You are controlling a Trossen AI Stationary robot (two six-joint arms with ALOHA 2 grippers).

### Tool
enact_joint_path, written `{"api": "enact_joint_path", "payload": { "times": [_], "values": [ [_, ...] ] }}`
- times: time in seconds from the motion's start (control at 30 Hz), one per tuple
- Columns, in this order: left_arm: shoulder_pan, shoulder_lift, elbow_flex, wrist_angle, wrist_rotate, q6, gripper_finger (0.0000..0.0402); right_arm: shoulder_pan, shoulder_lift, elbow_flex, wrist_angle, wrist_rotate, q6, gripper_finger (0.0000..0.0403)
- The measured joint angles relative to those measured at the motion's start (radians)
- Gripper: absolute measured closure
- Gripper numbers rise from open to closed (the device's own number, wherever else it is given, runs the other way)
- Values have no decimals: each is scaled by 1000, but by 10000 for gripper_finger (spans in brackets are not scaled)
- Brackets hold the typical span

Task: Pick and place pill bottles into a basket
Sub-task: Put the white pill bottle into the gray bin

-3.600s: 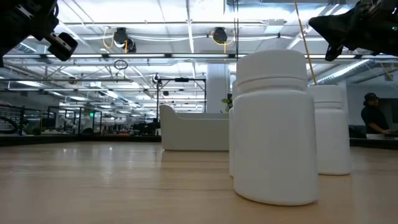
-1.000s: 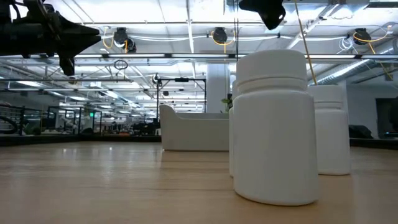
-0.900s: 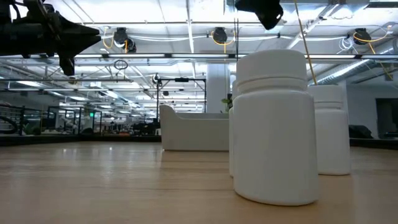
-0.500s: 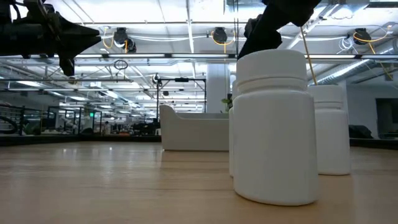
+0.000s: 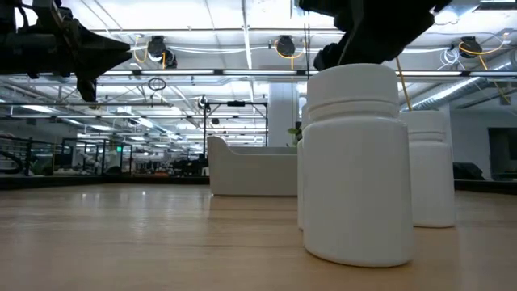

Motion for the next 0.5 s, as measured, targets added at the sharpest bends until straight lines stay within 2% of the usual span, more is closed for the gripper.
{"api": "enact_joint_path", "payload": {
  "times": [0.5],
  "values": [
    [0, 0, 0, 1, 0, -2, 330, -5, 85, -2, -1, -5, 9, 83]
  ]
}}
